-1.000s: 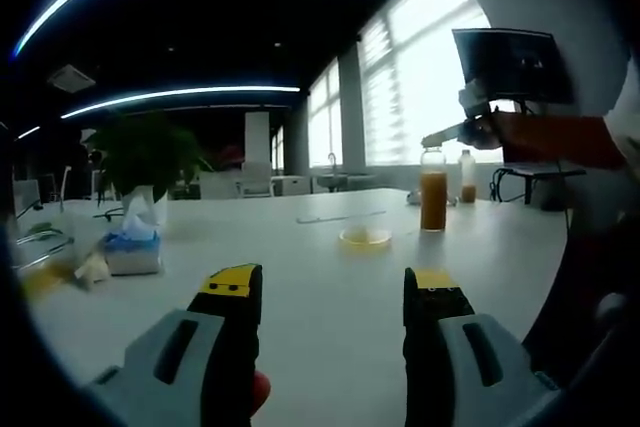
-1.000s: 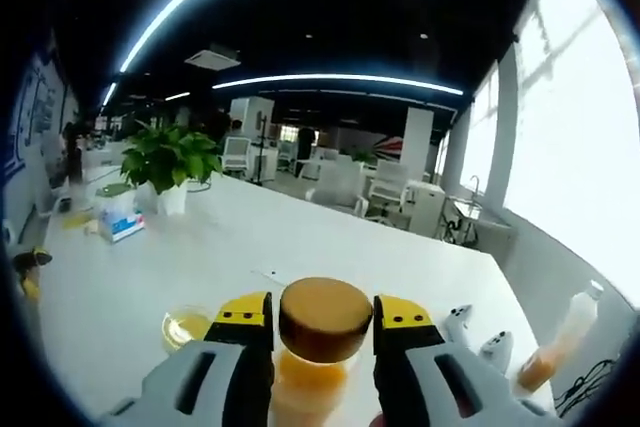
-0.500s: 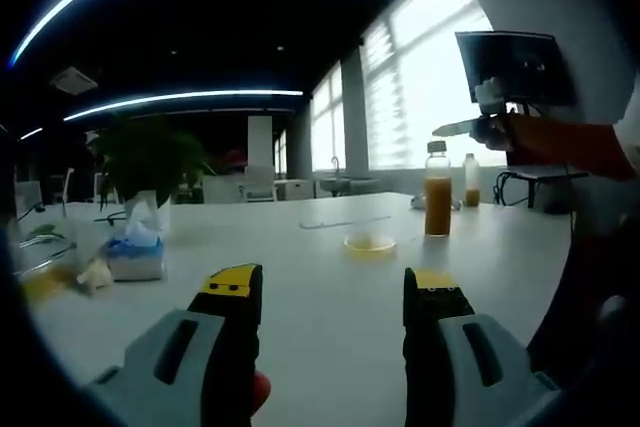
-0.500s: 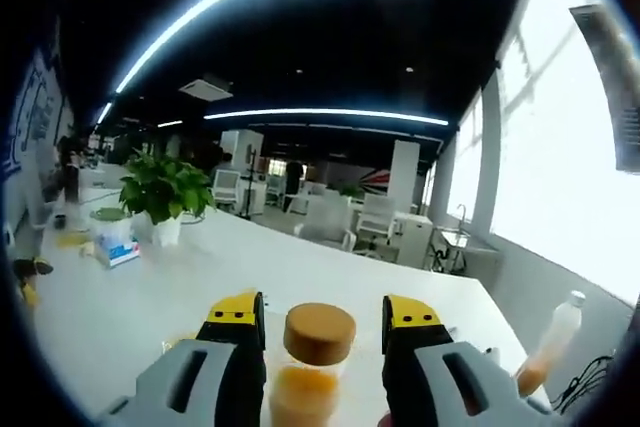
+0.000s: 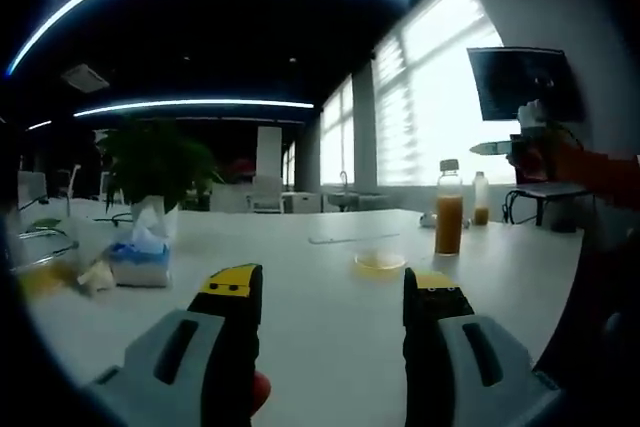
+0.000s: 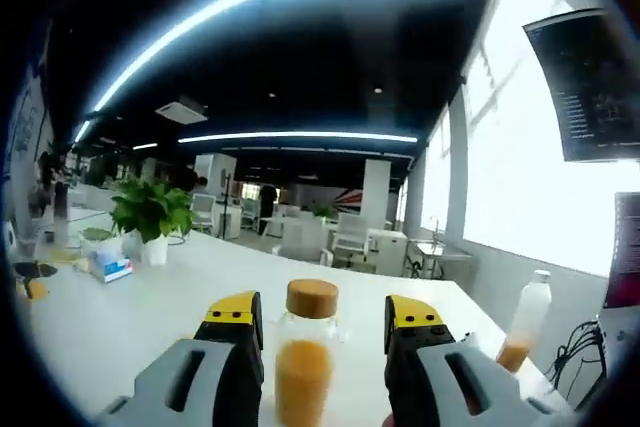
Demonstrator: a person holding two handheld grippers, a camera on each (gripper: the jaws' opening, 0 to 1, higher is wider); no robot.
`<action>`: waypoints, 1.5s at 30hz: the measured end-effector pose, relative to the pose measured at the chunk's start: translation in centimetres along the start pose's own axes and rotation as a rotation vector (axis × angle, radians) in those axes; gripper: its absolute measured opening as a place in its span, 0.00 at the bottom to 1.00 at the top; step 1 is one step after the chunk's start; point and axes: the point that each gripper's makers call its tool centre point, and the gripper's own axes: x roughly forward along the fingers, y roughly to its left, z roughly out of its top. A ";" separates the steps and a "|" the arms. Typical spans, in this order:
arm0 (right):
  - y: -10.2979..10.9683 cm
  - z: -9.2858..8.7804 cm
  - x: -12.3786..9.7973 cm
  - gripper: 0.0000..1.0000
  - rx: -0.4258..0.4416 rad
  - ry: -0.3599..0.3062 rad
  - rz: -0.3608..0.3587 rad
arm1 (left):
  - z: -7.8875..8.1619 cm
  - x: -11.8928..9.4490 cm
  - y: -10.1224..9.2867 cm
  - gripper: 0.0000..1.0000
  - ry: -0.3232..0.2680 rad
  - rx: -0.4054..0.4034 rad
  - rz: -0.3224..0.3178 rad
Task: Open the Petri dish lid, place the lid on the table, pour the liquid culture medium into the Petri dish, pick up the Petri dish lid from the table, and close the Petri dish
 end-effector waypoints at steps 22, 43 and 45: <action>1.7 -5.9 -8.2 0.45 0.091 -0.013 -0.094 | 2.1 -0.8 4.9 0.48 -0.120 0.001 0.256; 1.0 -9.4 -11.0 0.47 0.157 -0.006 -0.194 | 2.1 -0.5 7.4 0.48 -0.120 0.012 0.365; 0.9 -9.5 -10.9 0.47 0.158 -0.002 -0.196 | 2.1 -0.3 7.6 0.48 -0.121 0.011 0.369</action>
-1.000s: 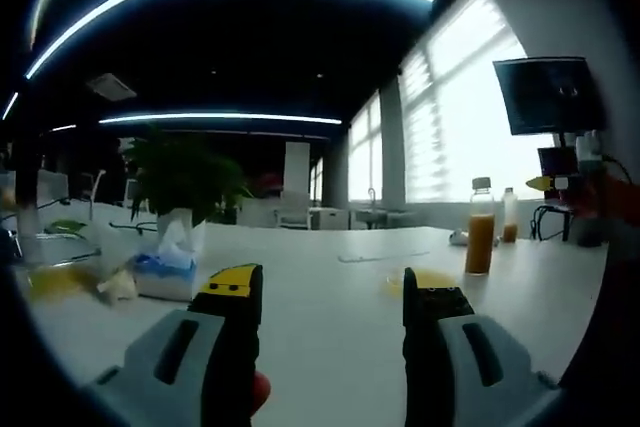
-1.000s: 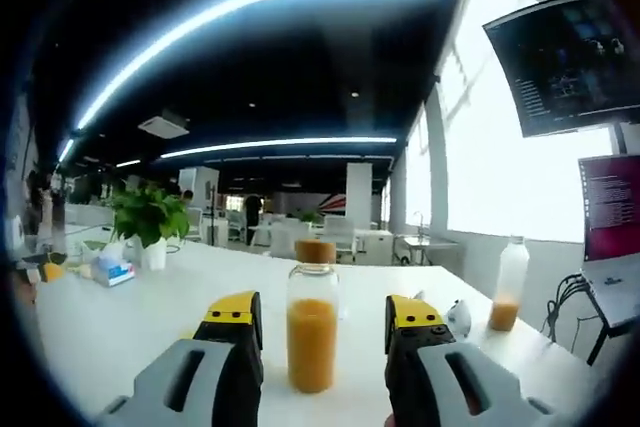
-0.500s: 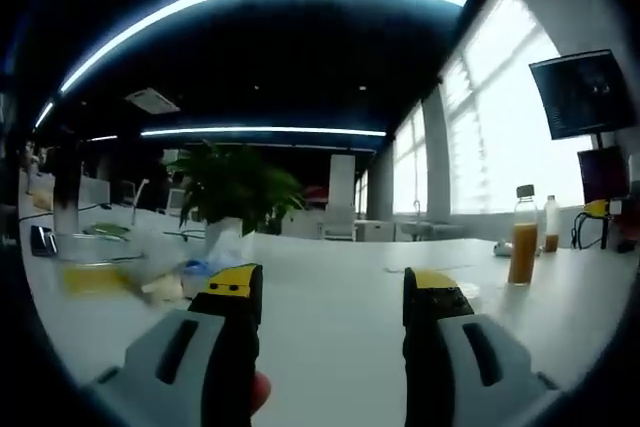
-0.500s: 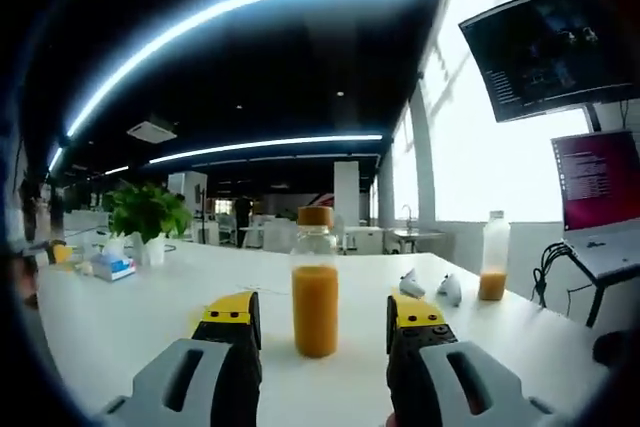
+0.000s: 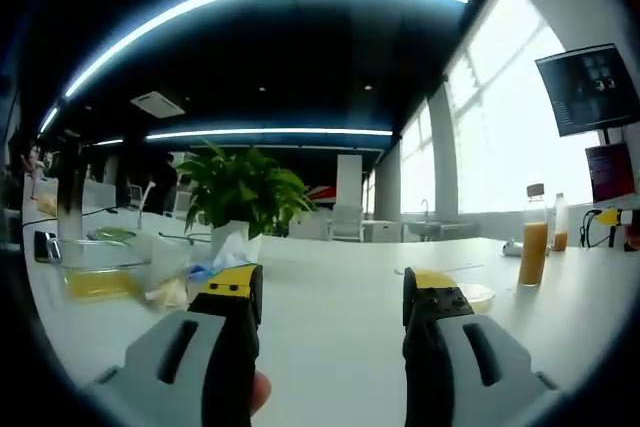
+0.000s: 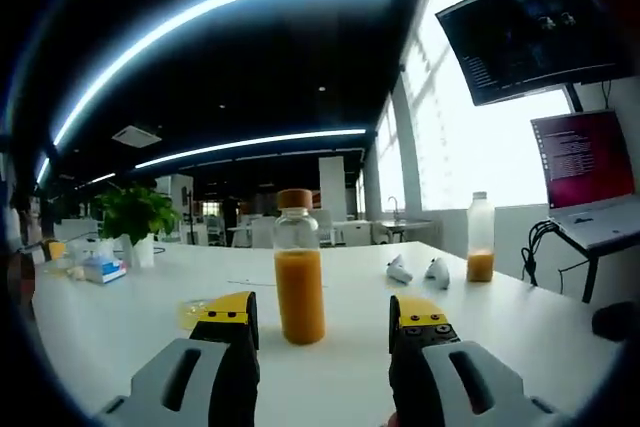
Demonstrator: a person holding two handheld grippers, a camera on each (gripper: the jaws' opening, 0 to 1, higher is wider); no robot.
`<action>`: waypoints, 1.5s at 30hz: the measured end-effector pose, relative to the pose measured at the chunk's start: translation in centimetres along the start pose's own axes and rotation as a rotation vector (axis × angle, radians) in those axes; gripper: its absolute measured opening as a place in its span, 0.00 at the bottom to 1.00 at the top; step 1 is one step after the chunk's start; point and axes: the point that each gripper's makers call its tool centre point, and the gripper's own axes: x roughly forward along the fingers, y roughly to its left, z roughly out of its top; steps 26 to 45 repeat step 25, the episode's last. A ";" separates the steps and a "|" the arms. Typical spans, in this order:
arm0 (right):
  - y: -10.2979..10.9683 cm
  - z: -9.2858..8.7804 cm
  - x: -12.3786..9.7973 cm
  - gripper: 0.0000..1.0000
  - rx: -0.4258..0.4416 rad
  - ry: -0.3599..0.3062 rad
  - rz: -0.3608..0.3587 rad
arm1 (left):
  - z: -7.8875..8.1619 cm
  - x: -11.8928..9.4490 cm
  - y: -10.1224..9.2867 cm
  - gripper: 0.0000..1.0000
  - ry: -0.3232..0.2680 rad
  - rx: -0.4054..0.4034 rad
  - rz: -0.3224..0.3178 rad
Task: Open the Petri dish lid, place the lid on the table, pour the liquid culture medium into the Petri dish, pick up the Petri dish lid from the table, and close the Petri dish
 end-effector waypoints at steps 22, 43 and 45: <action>0.3 0.2 -0.5 0.46 0.003 0.006 -0.019 | 0.9 0.6 0.7 0.46 -0.011 -0.009 0.021; 0.4 0.3 -0.4 0.46 0.002 0.008 -0.021 | 0.9 0.6 0.5 0.46 -0.009 -0.009 0.019; 0.4 0.3 -0.4 0.46 0.002 0.008 -0.021 | 0.9 0.6 0.5 0.46 -0.009 -0.009 0.019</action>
